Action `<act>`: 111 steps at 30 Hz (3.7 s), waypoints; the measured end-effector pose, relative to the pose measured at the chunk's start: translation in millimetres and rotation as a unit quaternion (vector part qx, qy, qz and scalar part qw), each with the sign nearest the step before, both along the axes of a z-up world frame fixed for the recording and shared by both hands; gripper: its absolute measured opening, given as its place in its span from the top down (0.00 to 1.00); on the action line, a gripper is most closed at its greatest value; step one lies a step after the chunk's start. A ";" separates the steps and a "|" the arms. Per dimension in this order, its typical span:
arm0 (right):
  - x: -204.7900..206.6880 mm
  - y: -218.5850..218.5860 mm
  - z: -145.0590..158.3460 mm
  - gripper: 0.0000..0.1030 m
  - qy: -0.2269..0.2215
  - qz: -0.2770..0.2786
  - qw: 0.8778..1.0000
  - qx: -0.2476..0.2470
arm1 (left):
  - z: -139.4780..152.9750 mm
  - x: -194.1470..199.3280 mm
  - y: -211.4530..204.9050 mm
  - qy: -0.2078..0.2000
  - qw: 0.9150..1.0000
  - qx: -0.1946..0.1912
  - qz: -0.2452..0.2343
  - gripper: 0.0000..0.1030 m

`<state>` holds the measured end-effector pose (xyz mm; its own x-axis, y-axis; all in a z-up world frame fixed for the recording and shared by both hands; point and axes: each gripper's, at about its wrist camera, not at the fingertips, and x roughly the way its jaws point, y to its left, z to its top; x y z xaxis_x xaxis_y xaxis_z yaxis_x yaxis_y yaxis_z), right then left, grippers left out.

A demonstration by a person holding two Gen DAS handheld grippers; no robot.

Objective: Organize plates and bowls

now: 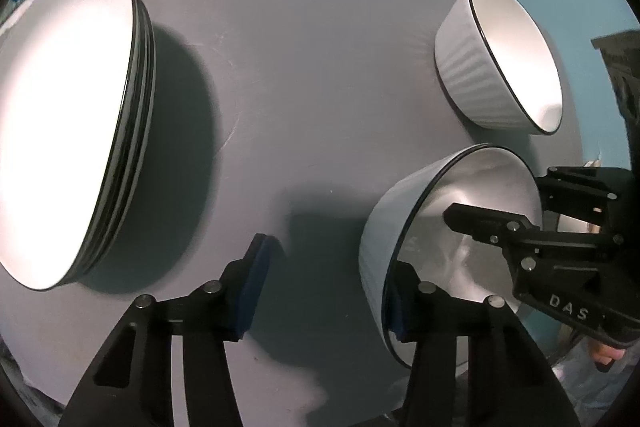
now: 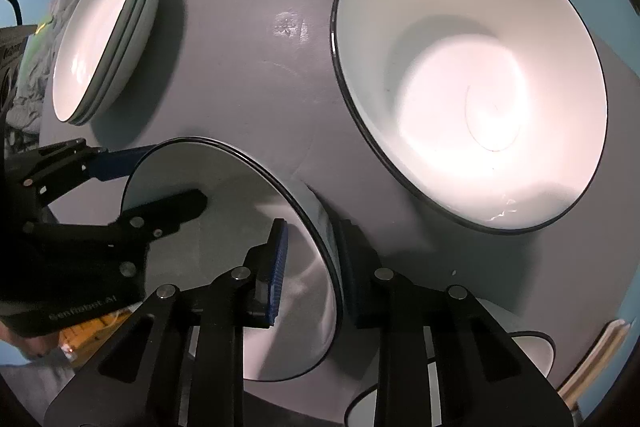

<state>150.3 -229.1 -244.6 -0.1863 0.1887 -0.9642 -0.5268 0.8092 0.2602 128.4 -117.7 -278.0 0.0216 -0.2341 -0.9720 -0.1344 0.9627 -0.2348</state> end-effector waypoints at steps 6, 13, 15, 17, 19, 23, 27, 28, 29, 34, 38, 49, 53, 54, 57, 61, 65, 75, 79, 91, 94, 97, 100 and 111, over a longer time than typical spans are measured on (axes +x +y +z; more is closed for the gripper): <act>6.1 -6.7 1.9 0.86 0.002 -0.017 1.000 -0.003 | -4.9 2.0 6.7 0.019 1.000 -0.015 -0.001 0.57; 5.4 -2.2 -1.0 0.90 0.025 -0.043 0.999 0.015 | -10.5 -3.3 13.8 0.049 0.998 -0.031 0.011 0.75; 3.9 -1.4 -0.6 0.90 0.017 -0.043 0.999 0.011 | -14.2 -5.4 18.9 0.059 0.997 -0.043 0.018 0.77; 3.8 -3.2 -0.8 0.91 0.019 -0.047 0.999 0.013 | -17.1 -7.7 23.3 0.067 0.996 -0.058 0.027 0.78; 3.9 -4.1 -0.9 0.91 0.024 -0.047 0.998 0.015 | -19.1 -9.5 27.0 0.071 0.995 -0.069 0.032 0.79; 0.4 -0.8 -0.3 0.91 0.019 -0.039 0.999 0.007 | -24.3 -10.8 27.9 0.081 0.992 -0.087 0.028 0.87; 1.8 0.6 -0.2 0.91 0.015 -0.039 0.999 0.003 | -33.0 -8.0 33.3 0.078 0.993 -0.089 0.025 0.86; -2.0 -1.0 -0.7 0.91 0.016 -0.040 0.999 0.002 | -34.1 -7.7 34.5 0.079 0.992 -0.091 0.029 0.86; -15.9 -5.1 -1.6 0.90 0.015 -0.041 0.999 0.002 | -33.2 -7.4 35.1 0.080 0.992 -0.092 0.032 0.87; -21.1 0.0 -1.0 0.91 0.002 -0.049 0.999 -0.002 | -24.6 -25.8 26.3 0.073 0.994 -0.079 0.034 0.87; -23.7 -2.3 -0.6 0.92 0.013 -0.067 0.998 -0.003 | -10.1 -28.3 26.0 0.069 0.996 -0.053 0.019 0.87; -1.0 -31.4 25.4 0.92 0.005 -0.078 0.997 -0.002 | 9.4 -27.0 14.8 0.053 0.997 -0.058 0.023 0.87; 4.8 -45.0 43.7 0.92 0.000 -0.087 0.996 0.003 | 25.8 -27.0 18.3 0.044 0.997 -0.059 0.023 0.87; 5.9 -49.2 49.4 0.92 -0.003 -0.089 0.996 0.003 | 30.3 -25.7 18.0 0.041 0.997 -0.059 0.023 0.87; 8.5 -53.6 66.6 0.92 -0.009 -0.093 0.996 0.002 | 43.1 -19.9 14.9 0.032 0.998 -0.059 0.016 0.87; 20.1 -61.2 86.3 0.92 -0.020 -0.099 0.995 0.000 | 61.3 -7.5 9.5 0.015 0.998 -0.056 0.002 0.87; 34.9 -69.8 102.1 0.92 -0.034 -0.106 0.994 0.000 | 75.3 11.8 5.1 0.001 0.999 -0.052 -0.010 0.87; 73.7 -69.0 99.1 0.92 -0.048 -0.133 0.990 0.006 | 91.5 56.9 -21.4 -0.027 0.998 -0.027 -0.041 0.87; 89.6 -74.3 95.1 0.92 -0.042 -0.140 0.989 0.006 | 84.7 72.4 -27.1 -0.023 0.998 -0.020 -0.047 0.87; 110.5 -79.5 69.6 0.92 -0.012 -0.147 0.989 0.000 | 64.6 99.9 -37.3 -0.002 0.999 0.002 -0.050 0.87; 113.1 -81.1 64.8 0.92 -0.005 -0.152 0.988 0.002 | 61.9 103.4 -38.0 0.001 0.999 0.002 -0.050 0.87; 115.3 -82.1 61.0 0.92 0.001 -0.157 0.988 0.003 | 62.8 105.5 -39.3 -0.005 0.998 0.008 -0.055 0.87; 117.1 -82.0 58.2 0.92 0.006 -0.160 0.987 0.002 | 63.4 108.4 -39.5 -0.005 0.998 0.010 -0.056 0.87; 118.7 -81.6 43.9 0.91 0.031 -0.164 0.986 -0.019 | 62.1 119.9 -46.1 -0.012 0.996 0.036 -0.077 0.87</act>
<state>269.0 -310.7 -200.7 -0.1808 0.2127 -0.9603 -0.2200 0.9429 0.2503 248.3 -163.8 -215.9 0.0136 -0.1651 -0.9862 0.0200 0.9861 -0.1648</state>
